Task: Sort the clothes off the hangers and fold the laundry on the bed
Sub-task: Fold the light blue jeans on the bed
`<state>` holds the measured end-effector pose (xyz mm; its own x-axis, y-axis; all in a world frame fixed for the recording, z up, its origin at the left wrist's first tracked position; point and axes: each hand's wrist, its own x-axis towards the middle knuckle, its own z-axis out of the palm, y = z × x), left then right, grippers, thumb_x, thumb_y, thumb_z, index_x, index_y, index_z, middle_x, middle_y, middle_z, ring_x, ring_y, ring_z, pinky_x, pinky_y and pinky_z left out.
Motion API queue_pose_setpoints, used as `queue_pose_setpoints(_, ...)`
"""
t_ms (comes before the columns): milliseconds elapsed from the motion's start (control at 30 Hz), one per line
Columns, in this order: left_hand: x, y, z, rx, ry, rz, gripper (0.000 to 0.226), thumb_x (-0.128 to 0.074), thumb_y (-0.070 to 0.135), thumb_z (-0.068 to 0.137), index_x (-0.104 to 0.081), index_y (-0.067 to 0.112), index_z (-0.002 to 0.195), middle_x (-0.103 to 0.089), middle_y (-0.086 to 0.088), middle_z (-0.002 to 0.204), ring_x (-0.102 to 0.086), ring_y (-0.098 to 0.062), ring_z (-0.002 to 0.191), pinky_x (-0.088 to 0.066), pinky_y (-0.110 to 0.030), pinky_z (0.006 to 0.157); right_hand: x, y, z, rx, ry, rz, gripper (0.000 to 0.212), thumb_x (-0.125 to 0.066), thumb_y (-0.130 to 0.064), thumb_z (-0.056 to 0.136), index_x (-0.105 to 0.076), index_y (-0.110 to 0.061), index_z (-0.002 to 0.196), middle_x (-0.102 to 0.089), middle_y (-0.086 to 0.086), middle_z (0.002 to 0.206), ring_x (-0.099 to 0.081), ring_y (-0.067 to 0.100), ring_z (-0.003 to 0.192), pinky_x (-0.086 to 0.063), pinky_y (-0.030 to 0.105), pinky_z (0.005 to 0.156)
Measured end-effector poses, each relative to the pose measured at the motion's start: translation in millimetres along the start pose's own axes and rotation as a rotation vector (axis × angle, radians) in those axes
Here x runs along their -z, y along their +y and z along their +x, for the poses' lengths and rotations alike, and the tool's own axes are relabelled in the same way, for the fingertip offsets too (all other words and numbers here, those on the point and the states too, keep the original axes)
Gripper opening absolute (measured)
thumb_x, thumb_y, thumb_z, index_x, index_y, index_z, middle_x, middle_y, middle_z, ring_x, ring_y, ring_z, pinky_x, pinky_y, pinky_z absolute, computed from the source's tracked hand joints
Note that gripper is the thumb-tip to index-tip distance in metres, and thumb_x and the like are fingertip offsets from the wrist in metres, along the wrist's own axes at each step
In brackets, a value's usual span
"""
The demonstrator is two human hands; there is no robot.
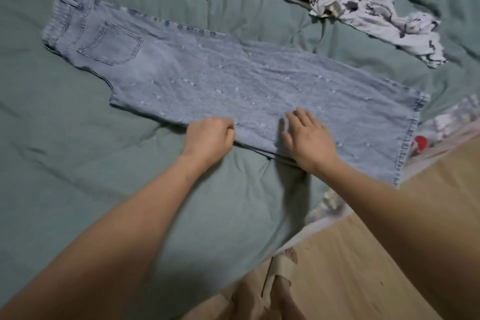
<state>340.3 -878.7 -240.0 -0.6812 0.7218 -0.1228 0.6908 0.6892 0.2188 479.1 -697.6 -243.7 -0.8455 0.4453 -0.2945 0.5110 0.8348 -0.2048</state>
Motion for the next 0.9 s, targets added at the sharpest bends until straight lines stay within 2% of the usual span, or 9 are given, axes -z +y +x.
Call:
queue_pose_setpoints(67,-2,23,-3,-0.101,0.097,-0.142,0.035,-0.037,0.03,0.084,-0.068,0.02,0.097,-0.07,-0.005,0.1,-0.063,-0.029,0.096,-0.047,-0.036,0.072,-18,37,-16,-0.199,-0.211,0.027,0.056,-0.03,-0.041,0.102,-0.02,-0.015,0.151,-0.013,0.008,0.16,-0.014,0.029,0.146,-0.018,0.042,0.117)
queue_pose_setpoints(133,-11,44,2,-0.201,0.027,-0.245,0.036,-0.042,0.028,0.088,-0.067,0.018,0.112,-0.067,-0.006,0.113,-0.059,-0.029,0.106,-0.049,-0.039,0.085,-27,72,-42,-0.317,-0.324,0.053,0.05,-0.03,-0.043,0.101,-0.034,-0.013,0.141,-0.028,0.011,0.153,-0.027,0.031,0.14,-0.03,0.043,0.109)
queue_pose_setpoints(233,-20,82,14,-0.275,-0.204,-0.216,0.05,-0.045,0.033,0.098,-0.041,0.016,0.145,-0.036,-0.009,0.152,-0.03,-0.026,0.14,-0.024,-0.036,0.115,-8,102,-62,-0.498,-0.166,0.084,0.033,-0.038,-0.035,0.097,-0.058,-0.009,0.095,-0.061,0.021,0.113,-0.058,0.035,0.104,-0.043,0.037,0.079)
queue_pose_setpoints(300,-24,107,22,-0.309,-0.288,-0.151,0.061,-0.041,0.04,0.1,-0.02,0.018,0.153,-0.012,-0.008,0.161,-0.008,-0.025,0.148,-0.007,-0.034,0.12,13,120,-65,-0.601,0.046,0.197,0.032,-0.041,-0.03,0.095,-0.061,-0.006,0.085,-0.065,0.025,0.102,-0.061,0.038,0.096,-0.044,0.037,0.076)
queue_pose_setpoints(433,-34,153,42,-0.384,-0.283,-0.072,0.071,-0.039,0.046,0.099,-0.003,0.021,0.155,0.007,-0.006,0.162,0.011,-0.024,0.148,0.006,-0.037,0.12,38,164,-56,-0.747,0.292,0.565,0.037,-0.05,-0.026,0.095,-0.052,-0.002,0.123,-0.058,0.021,0.123,-0.054,0.036,0.113,-0.04,0.035,0.087)
queue_pose_setpoints(633,-93,190,41,-0.696,-0.448,0.2,0.102,-0.034,0.079,0.081,0.015,0.024,0.152,0.03,-0.008,0.154,0.029,-0.027,0.143,0.018,-0.043,0.117,27,217,-28,-0.798,0.172,0.859,0.056,-0.059,-0.041,0.091,-0.042,-0.007,0.132,-0.053,0.01,0.129,-0.051,0.032,0.116,-0.04,0.035,0.086)
queue_pose_setpoints(767,-122,187,31,-0.787,-0.256,0.219,0.096,-0.045,0.071,0.082,-0.009,0.02,0.155,-0.001,-0.015,0.16,0.001,-0.033,0.147,-0.01,-0.051,0.119,18,234,-30,-0.754,0.178,1.057,0.03,-0.066,-0.031,0.089,-0.058,-0.008,0.107,-0.062,0.002,0.092,-0.058,0.018,0.08,-0.043,0.021,0.06)
queue_pose_setpoints(833,-123,196,33,-0.881,-0.171,0.183,0.097,-0.058,0.062,0.078,-0.016,0.018,0.154,-0.012,-0.015,0.16,-0.012,-0.031,0.147,-0.011,-0.047,0.117,16,238,-38,-0.724,0.149,1.183,0.014,-0.064,-0.021,0.091,-0.062,-0.009,0.099,-0.063,-0.002,0.081,-0.057,0.007,0.065,-0.043,0.012,0.048)
queue_pose_setpoints(900,-120,218,32,-0.935,-0.154,0.161,0.101,-0.064,0.057,0.076,-0.014,0.015,0.154,-0.011,-0.014,0.16,-0.013,-0.029,0.148,-0.008,-0.044,0.117,17,241,-44,-0.689,0.096,1.25,0.012,-0.061,-0.018,0.093,-0.065,-0.009,0.1,-0.067,-0.002,0.084,-0.063,0.006,0.069,-0.05,0.011,0.054)
